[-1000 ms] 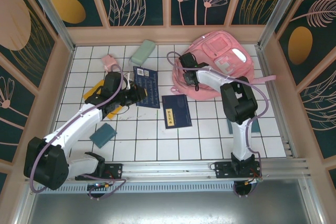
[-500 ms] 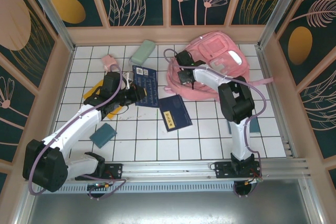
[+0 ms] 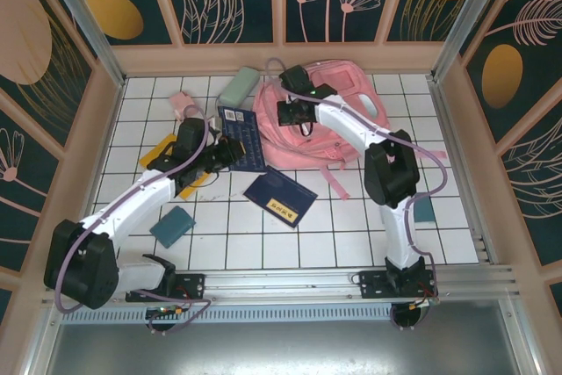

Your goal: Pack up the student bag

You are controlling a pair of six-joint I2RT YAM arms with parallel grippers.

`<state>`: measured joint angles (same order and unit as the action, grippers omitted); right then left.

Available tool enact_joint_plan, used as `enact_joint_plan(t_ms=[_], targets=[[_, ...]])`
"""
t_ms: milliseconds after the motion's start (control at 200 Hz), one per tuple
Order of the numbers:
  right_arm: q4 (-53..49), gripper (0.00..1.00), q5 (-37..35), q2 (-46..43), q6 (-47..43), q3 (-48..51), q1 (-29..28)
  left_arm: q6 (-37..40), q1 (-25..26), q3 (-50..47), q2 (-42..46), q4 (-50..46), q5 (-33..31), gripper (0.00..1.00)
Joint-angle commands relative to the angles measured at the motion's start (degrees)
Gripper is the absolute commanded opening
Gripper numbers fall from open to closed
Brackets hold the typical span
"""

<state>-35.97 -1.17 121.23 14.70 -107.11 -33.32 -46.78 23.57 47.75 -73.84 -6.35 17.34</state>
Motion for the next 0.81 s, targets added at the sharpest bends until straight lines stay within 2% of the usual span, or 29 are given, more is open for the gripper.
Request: enact_joint_plan(t_ms=[0, 360, 725, 800], targets=[[0.5, 0.0, 5.29, -4.87, 3.32, -1.94, 3.28, -3.82, -0.02, 1.95, -1.29, 7.1, -1.64, 0.0], [1.41, 0.0, 19.31, -10.82, 8.3, -1.4, 11.13, -7.42, -0.02, 5.91, -7.17, 12.74, -1.73, 0.0], [4.03, 0.0, 34.78, -12.49, 14.82, -2.67, 16.59, -12.78, 0.82, 7.62, -16.12, 26.83, 3.74, 0.0], [4.84, 0.0, 37.43, -12.77, 16.59, -3.12, 17.46, -13.07, 2.13, 11.2, -18.96, 28.73, 3.86, 0.0]])
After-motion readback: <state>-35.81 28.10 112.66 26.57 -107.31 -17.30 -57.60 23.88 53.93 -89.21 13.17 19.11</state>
